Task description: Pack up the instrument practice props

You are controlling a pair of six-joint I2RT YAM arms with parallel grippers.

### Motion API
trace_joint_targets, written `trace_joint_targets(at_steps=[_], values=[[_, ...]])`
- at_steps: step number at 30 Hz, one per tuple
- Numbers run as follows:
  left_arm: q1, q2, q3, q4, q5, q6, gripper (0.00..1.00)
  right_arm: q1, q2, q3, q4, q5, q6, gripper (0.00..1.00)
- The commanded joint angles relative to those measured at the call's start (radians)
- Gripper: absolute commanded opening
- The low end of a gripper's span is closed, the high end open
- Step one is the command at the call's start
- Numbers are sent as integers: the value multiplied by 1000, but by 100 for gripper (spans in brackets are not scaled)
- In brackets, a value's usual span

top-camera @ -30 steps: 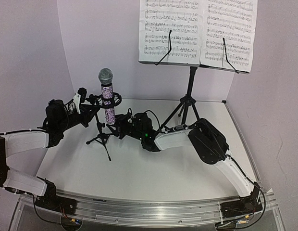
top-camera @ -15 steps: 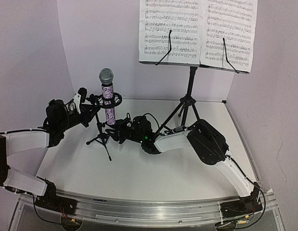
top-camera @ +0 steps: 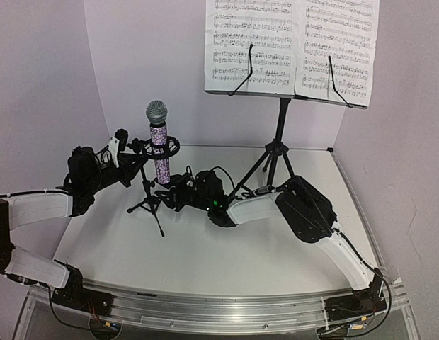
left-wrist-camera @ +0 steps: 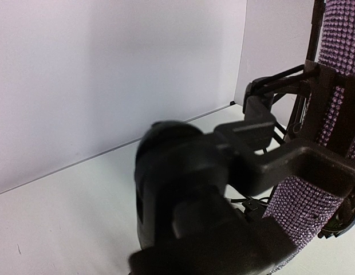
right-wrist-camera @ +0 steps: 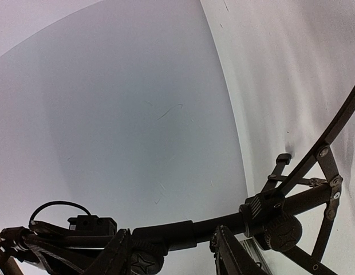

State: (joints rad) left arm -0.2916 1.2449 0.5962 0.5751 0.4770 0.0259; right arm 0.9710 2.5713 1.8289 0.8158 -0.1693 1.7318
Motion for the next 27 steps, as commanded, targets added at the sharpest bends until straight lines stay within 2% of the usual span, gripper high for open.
trace_joint_targets(at_steps=[1, 7, 9, 13, 17, 25, 27], values=[[-4, 13, 19, 8, 24, -32, 0, 20, -59, 59, 44, -52, -40, 46], [-5, 13, 16, 8, 23, -31, 0, 21, -116, 2, 43, -51, -109, 55], [-4, 14, 14, 12, 22, -32, 0, 21, -129, -18, 44, -42, -113, 53], [-5, 16, 13, 15, 24, -33, 0, 21, -113, -12, 43, -35, -86, 41], [-4, 10, 10, 14, 23, -31, 0, 21, -90, 12, 44, -23, -71, 35], [-4, 4, 7, 13, 25, -30, 0, 6, -60, 24, 41, 3, -52, 39], [-4, 6, 5, 13, 27, -30, 0, 3, -56, 41, 32, -3, -54, 35]])
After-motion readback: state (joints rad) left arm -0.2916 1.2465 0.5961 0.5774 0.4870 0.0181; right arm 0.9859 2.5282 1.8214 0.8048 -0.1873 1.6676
